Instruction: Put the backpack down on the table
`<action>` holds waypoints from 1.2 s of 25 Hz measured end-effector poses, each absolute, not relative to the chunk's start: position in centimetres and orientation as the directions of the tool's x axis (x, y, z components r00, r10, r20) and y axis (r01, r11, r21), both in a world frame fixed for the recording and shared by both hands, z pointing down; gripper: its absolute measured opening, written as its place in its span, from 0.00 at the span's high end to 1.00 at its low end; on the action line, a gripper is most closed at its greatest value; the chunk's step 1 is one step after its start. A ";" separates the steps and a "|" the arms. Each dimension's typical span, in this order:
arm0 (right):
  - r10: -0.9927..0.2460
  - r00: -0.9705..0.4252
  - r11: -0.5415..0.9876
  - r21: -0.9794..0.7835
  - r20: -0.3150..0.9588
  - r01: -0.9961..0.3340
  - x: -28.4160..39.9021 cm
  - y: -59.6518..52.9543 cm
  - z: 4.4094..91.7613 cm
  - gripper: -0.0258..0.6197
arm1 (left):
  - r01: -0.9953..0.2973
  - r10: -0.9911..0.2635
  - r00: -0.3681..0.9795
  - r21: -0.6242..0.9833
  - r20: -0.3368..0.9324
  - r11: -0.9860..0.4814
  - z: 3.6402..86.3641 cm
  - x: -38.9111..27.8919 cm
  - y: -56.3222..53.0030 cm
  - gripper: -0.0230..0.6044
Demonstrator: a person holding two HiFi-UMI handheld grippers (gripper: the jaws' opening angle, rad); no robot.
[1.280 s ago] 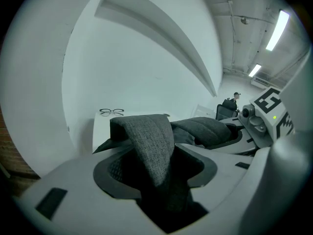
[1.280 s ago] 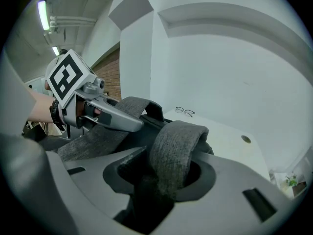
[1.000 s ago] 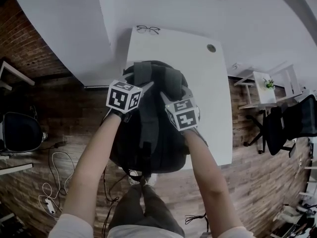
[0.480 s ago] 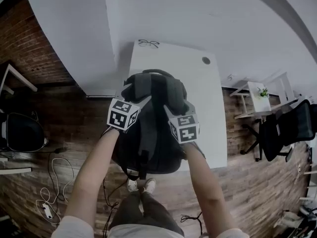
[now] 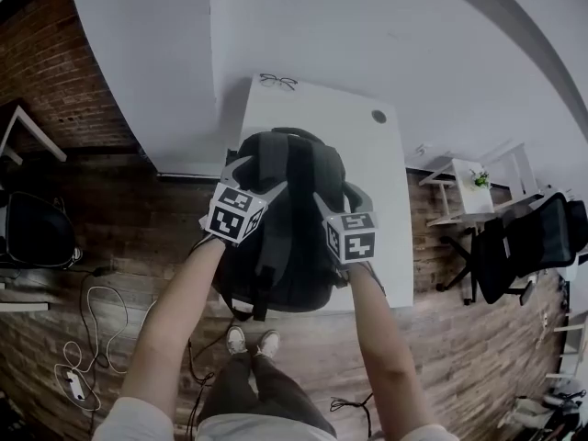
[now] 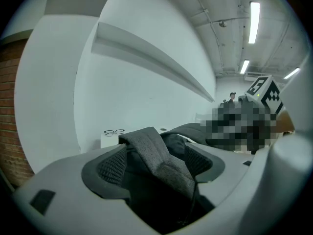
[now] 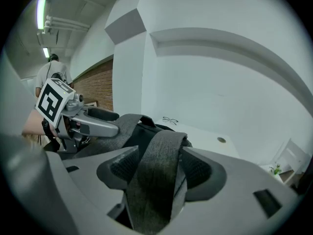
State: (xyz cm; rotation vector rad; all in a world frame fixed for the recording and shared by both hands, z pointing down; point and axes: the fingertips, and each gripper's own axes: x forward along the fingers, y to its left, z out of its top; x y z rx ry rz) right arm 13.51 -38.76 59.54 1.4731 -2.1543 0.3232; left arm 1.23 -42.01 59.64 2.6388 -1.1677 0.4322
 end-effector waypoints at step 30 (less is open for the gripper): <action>-0.924 -0.244 0.278 0.079 0.295 -0.957 14.2 -26.1 46.9 0.89 | -0.881 -0.867 0.467 0.009 0.177 -0.473 45.9 -1.7 -27.4 0.94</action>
